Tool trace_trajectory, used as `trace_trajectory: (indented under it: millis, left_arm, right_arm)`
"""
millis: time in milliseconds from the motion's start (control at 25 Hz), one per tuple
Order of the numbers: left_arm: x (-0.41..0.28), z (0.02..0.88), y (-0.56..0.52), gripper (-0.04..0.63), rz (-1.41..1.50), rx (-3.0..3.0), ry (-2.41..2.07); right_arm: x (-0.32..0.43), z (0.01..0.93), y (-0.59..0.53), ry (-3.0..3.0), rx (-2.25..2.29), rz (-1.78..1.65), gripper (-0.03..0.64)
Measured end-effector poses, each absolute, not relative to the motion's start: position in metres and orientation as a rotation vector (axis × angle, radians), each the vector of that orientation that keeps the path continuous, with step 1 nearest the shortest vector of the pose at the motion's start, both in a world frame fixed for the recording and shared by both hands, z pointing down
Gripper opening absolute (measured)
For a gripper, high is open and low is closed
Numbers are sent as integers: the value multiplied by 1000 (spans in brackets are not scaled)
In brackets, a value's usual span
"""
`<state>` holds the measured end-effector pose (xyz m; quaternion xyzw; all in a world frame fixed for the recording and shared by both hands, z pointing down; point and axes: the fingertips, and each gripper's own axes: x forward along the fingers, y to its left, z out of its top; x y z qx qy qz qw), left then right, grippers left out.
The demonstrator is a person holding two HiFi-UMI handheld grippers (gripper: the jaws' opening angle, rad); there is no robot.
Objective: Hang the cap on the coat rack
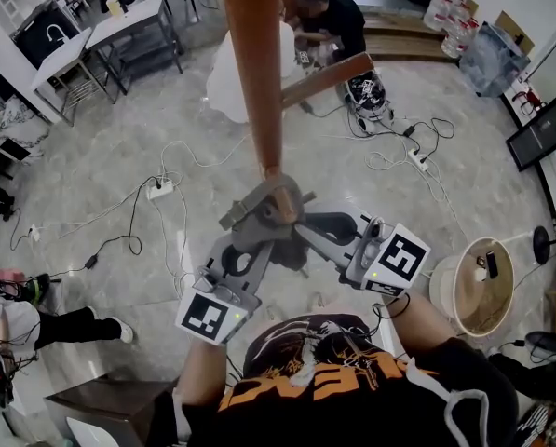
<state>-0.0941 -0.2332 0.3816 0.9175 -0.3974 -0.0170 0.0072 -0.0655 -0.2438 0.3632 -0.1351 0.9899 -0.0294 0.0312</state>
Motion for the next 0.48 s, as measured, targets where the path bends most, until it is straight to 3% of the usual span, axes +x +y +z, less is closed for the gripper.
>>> trace_trajectory:
  millis: [480]
  left_arm:
    - [-106, 393, -257, 34, -31, 2866, -1331]
  right_arm:
    - [-74, 377, -271, 3044, -502, -75, 35]
